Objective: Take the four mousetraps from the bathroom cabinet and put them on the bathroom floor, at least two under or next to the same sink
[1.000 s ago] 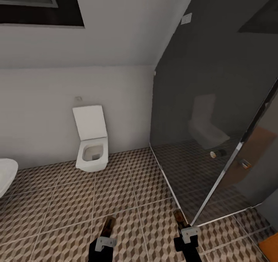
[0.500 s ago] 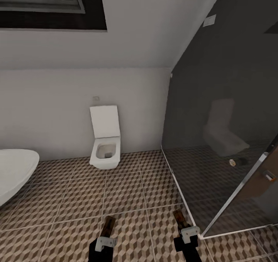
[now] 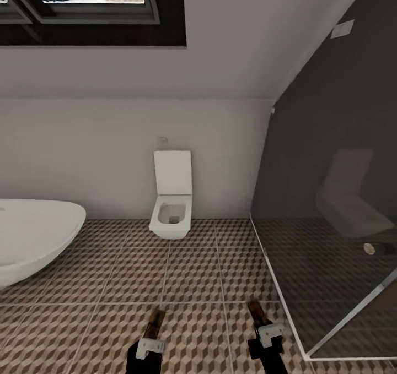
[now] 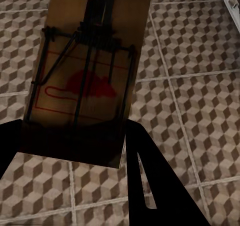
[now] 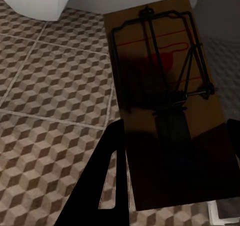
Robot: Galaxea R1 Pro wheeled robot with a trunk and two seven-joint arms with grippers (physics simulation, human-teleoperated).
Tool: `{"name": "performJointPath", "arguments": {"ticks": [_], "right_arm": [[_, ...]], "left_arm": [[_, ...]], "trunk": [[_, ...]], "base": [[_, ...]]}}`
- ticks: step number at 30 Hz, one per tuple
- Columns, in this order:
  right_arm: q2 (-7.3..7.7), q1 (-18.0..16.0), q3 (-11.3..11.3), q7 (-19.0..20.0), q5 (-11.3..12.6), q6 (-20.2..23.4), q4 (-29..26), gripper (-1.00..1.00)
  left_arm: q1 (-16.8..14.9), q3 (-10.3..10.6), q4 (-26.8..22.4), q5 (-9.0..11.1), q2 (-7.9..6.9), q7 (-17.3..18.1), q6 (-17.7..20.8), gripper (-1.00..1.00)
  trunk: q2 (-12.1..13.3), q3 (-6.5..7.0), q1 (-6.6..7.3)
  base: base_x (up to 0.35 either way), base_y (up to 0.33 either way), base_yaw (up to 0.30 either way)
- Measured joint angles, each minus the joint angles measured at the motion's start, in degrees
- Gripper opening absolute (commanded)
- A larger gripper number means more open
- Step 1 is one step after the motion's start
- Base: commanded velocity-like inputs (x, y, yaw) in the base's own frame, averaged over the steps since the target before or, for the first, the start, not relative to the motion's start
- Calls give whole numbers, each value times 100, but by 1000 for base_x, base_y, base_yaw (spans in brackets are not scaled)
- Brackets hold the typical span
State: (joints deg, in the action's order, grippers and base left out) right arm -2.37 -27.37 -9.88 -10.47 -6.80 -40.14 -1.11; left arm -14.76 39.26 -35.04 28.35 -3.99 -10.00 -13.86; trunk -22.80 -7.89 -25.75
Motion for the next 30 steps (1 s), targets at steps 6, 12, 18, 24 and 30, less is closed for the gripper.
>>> {"name": "performJointPath", "arguments": {"ticks": [6, 12, 18, 24, 30], "right_arm": [[2, 0, 1, 0, 0, -2, 0, -100], [9, 1, -1, 0, -1, -6, -1, -100], [10, 1, -2, 0, -1, -6, -2, -100], [10, 1, -3, 4, -1, -5, -5, -100], [15, 2, -2, 8, -1, -5, -5, -100]], "left_arm": [[0, 3, 0, 0, 1, 0, 0, -100], [0, 6, 1, -2, -2, -1, -6, -100], [-1, 6, 2, -2, -4, 2, -9, -100], [-1, 6, 1, -1, 1, 6, -9, -100], [-1, 6, 22, -1, 2, 7, -9, -100]], "trunk": [[0, 18, 0], [1, 29, 0], [1, 31, 0], [1, 31, 0], [1, 35, 0]], "base": [[0, 0, 277], [0, 0, 167], [0, 7, 19], [0, 147, 2], [0, 215, -50]]}}
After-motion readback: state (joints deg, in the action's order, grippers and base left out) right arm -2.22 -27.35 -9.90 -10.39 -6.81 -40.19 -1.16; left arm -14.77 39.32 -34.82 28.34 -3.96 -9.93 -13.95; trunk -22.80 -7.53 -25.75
